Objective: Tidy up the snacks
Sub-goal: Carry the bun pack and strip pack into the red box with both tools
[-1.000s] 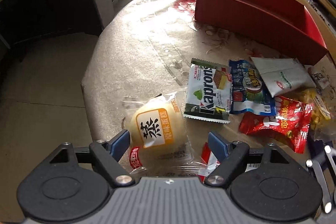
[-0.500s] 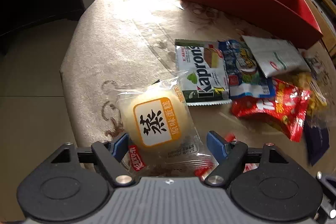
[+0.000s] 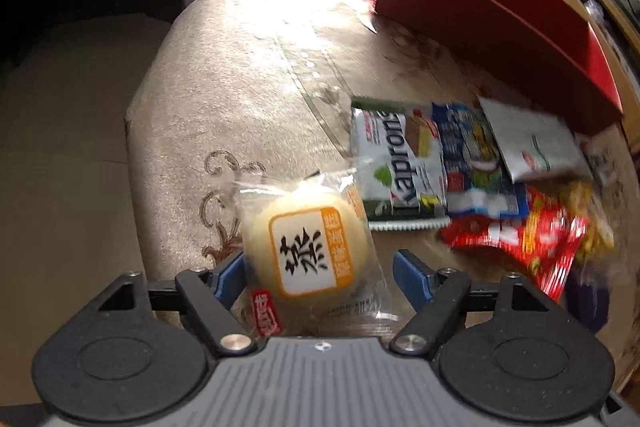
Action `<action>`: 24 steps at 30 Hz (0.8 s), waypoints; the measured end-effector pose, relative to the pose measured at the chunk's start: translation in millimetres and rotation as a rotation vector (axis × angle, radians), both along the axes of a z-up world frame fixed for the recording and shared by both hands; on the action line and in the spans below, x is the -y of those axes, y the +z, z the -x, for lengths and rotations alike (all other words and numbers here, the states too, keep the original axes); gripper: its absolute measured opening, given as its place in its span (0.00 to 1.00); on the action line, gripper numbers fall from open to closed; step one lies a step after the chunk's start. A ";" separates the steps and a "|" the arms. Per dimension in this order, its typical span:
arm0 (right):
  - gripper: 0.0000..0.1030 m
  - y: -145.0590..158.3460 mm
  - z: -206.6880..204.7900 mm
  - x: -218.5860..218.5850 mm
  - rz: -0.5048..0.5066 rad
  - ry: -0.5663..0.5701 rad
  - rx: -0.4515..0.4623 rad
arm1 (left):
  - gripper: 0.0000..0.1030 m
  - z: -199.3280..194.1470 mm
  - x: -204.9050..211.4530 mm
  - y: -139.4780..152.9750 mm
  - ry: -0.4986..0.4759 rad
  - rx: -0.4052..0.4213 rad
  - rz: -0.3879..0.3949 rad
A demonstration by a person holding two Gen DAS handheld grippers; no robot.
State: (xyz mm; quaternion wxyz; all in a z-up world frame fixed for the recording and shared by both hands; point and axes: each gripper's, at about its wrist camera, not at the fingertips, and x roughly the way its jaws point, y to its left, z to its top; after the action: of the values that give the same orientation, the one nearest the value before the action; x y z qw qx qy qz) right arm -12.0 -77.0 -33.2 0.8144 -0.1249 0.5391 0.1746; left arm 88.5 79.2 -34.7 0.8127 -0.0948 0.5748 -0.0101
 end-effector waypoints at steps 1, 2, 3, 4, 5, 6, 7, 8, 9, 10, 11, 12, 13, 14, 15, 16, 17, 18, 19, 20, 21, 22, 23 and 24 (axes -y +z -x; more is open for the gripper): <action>0.82 -0.6 -3.7 0.4 -0.005 0.005 -0.007 | 0.75 -1.1 0.8 -1.2 0.006 -0.001 -0.002; 0.83 -1.7 -6.8 0.9 -0.013 0.007 -0.013 | 0.76 -2.2 1.5 -2.4 0.007 0.001 -0.009; 0.83 -2.5 -9.7 2.3 -0.020 -0.004 -0.008 | 0.76 -2.1 4.7 -2.7 0.004 0.004 -0.028; 0.83 -2.5 -11.6 3.5 -0.024 -0.012 -0.005 | 0.76 -2.1 8.1 -3.4 0.000 0.007 -0.046; 0.82 -2.8 -12.6 3.9 -0.023 -0.010 -0.003 | 0.75 -1.7 10.9 -3.5 -0.005 0.009 -0.062; 0.78 -3.2 -12.1 3.3 -0.011 -0.004 0.004 | 0.72 -0.5 13.2 -3.3 -0.011 0.011 -0.078; 0.73 -3.7 -10.1 1.6 0.003 0.007 0.015 | 0.69 0.2 15.7 -3.4 -0.019 0.015 -0.098; 0.69 -3.0 -8.3 1.3 0.003 0.017 0.022 | 0.62 2.1 17.8 -3.0 -0.029 0.018 -0.121; 0.60 -1.4 -6.7 1.7 0.002 0.017 0.026 | 0.57 4.1 18.5 -2.3 -0.039 0.021 -0.130; 0.58 0.4 -5.6 3.4 0.002 0.010 0.032 | 0.56 5.6 17.5 -1.1 -0.044 0.019 -0.128; 0.57 1.6 -6.0 6.0 -0.005 -0.002 0.026 | 0.54 8.0 16.7 -0.3 -0.046 0.015 -0.121; 0.54 1.3 -6.8 8.0 -0.010 -0.013 0.022 | 0.52 11.1 15.7 0.6 -0.048 0.013 -0.116; 0.53 2.1 -5.5 9.6 -0.012 -0.022 0.021 | 0.52 14.1 15.2 1.4 -0.049 0.010 -0.112; 0.53 2.6 -4.7 11.7 -0.019 -0.032 0.018 | 0.52 17.5 14.5 1.8 -0.051 0.007 -0.107; 0.52 3.4 -4.1 14.2 -0.032 -0.045 0.012 | 0.52 21.1 14.6 2.3 -0.056 0.002 -0.097; 0.52 5.0 -2.2 16.1 -0.044 -0.057 0.010 | 0.52 25.2 15.2 3.5 -0.062 -0.001 -0.089; 0.52 7.0 0.0 17.6 -0.052 -0.065 0.018 | 0.52 31.1 15.3 6.4 -0.071 0.001 -0.083; 0.52 8.7 0.9 18.3 -0.059 -0.072 0.027 | 0.52 37.1 16.7 9.2 -0.083 0.005 -0.078; 0.52 11.5 3.3 19.4 -0.069 -0.081 0.033 | 0.51 40.1 18.9 11.4 -0.092 0.009 -0.078; 0.52 14.1 6.1 21.0 -0.080 -0.091 0.040 | 0.51 44.6 21.4 13.8 -0.105 0.015 -0.079; 0.52 16.2 8.0 23.2 -0.090 -0.106 0.048 | 0.51 49.2 24.0 16.0 -0.117 0.020 -0.080; 0.52 19.2 11.2 26.3 -0.098 -0.123 0.057 | 0.51 53.8 26.4 17.7 -0.124 0.023 -0.080; 0.52 22.2 13.6 30.5 -0.113 -0.146 0.064 | 0.51 58.2 28.5 18.6 -0.133 0.023 -0.079; 0.52 24.9 14.7 35.0 -0.132 -0.168 0.071 | 0.51 61.8 30.4 18.9 -0.139 0.021 -0.080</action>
State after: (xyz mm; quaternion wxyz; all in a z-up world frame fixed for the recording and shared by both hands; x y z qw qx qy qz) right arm -26.6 -112.1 -8.3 0.8512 -0.0313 0.5058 0.1365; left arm 26.7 48.8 -15.8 0.8192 -0.0220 0.5713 -0.0447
